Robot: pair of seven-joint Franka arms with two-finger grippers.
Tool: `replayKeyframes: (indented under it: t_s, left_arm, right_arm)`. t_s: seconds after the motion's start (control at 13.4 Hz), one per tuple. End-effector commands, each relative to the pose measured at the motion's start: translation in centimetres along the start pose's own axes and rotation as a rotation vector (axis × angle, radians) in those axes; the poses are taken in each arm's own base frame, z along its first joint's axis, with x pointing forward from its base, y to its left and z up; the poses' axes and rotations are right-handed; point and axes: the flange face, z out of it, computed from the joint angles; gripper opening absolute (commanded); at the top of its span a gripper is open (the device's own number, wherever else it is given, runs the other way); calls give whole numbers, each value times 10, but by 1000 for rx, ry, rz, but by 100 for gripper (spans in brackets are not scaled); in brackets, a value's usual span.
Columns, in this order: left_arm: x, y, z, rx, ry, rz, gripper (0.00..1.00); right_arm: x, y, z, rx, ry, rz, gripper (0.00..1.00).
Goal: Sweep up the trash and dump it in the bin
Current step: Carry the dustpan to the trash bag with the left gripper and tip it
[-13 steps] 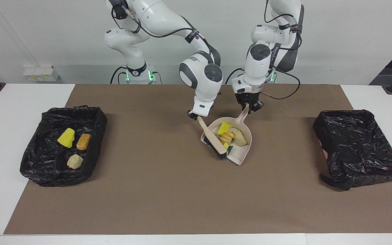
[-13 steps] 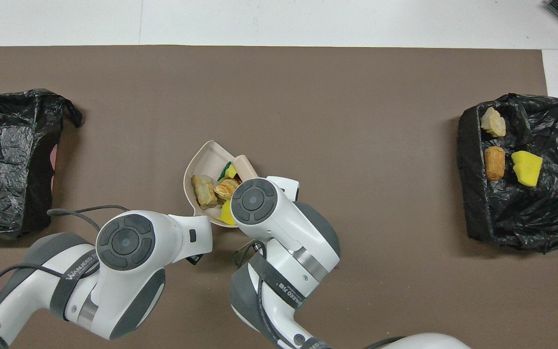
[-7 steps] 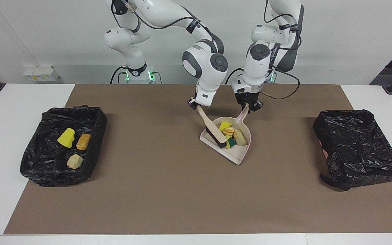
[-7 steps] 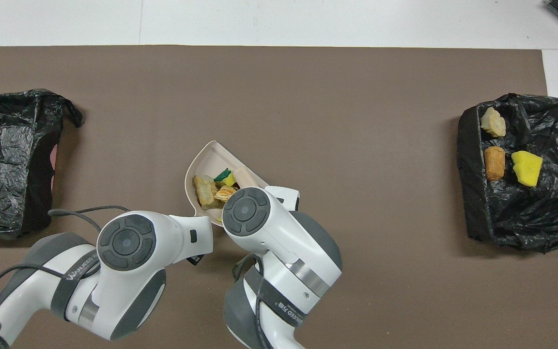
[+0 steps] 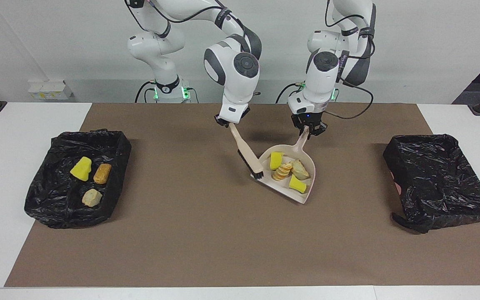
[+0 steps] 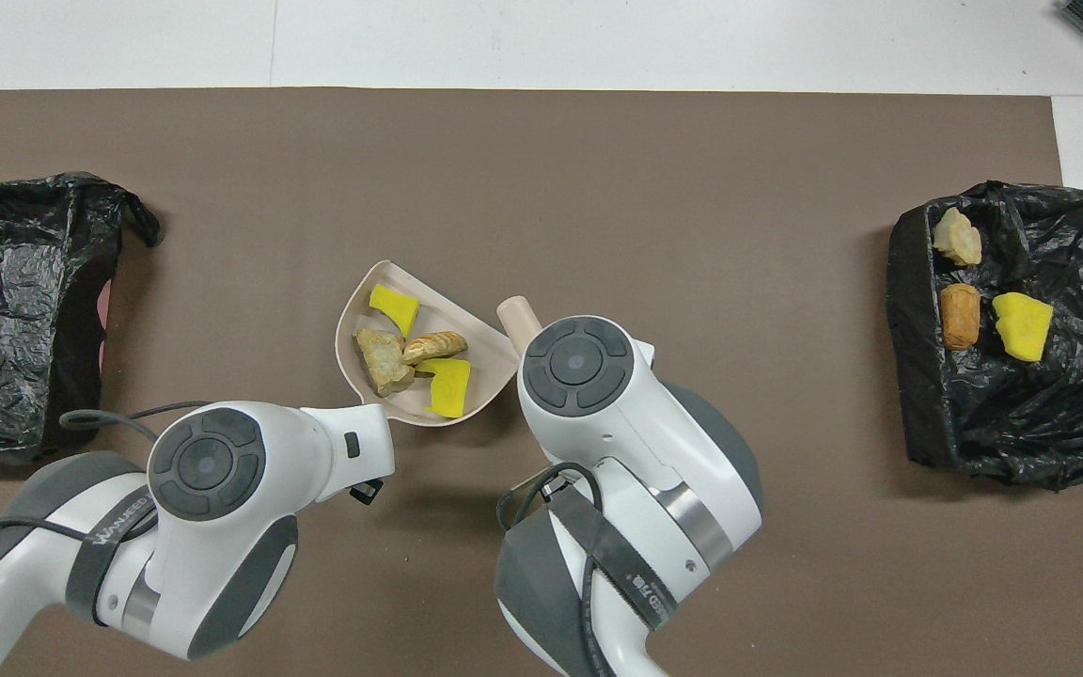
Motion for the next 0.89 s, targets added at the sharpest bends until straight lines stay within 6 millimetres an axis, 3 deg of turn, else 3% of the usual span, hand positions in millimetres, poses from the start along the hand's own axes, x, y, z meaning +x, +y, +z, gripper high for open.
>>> replayKeyframes:
  t_s: [0.0, 0.22, 0.45, 0.52, 0.6, 0.82]
  left_arm:
    - [-22, -3, -42, -3, 31, -54, 0]
    - [-27, -36, -83, 3, 49, -111, 0]
    - [-29, -68, -111, 5, 54, -154, 0]
    - [-35, -84, -125, 5, 50, -159, 0]
    - [-43, -102, -142, -2, 25, -142, 0]
    - [-82, -177, -178, -16, -2, -101, 0]
  right_arm:
    - [-24, 1, 1, 38, -39, 140, 0]
    - [-54, -23, 15, 38, -56, 231, 0]
    - [-81, -68, 21, 68, -24, 307, 0]
    - [-88, -84, 24, 77, -34, 324, 0]
    - [-94, -112, 29, 84, -32, 333, 0]
    - [-98, -140, 52, 91, -2, 373, 0]
